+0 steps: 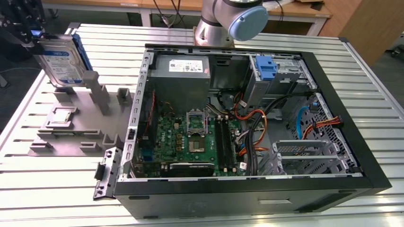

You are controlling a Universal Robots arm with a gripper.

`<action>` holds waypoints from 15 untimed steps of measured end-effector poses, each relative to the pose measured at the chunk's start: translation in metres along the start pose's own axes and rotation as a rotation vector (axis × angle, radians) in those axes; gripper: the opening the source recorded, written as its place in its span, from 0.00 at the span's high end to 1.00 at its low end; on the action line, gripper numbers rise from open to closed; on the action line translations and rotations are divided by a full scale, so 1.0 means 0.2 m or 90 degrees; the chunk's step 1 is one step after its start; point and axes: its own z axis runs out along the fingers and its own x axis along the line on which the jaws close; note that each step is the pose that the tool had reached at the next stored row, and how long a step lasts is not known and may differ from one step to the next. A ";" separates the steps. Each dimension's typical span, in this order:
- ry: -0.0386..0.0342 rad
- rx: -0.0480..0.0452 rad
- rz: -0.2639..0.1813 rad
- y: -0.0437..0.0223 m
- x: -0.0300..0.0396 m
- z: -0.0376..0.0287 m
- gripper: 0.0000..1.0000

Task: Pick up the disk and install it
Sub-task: 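Pick up the disk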

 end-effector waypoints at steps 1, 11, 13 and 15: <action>-0.0001 0.0001 0.000 0.000 0.000 0.000 0.63; 0.0000 0.0000 0.000 0.000 0.000 -0.014 0.63; -0.0001 0.0001 0.000 0.000 0.000 -0.016 0.63; 0.0000 0.0001 0.000 0.000 0.000 -0.020 0.63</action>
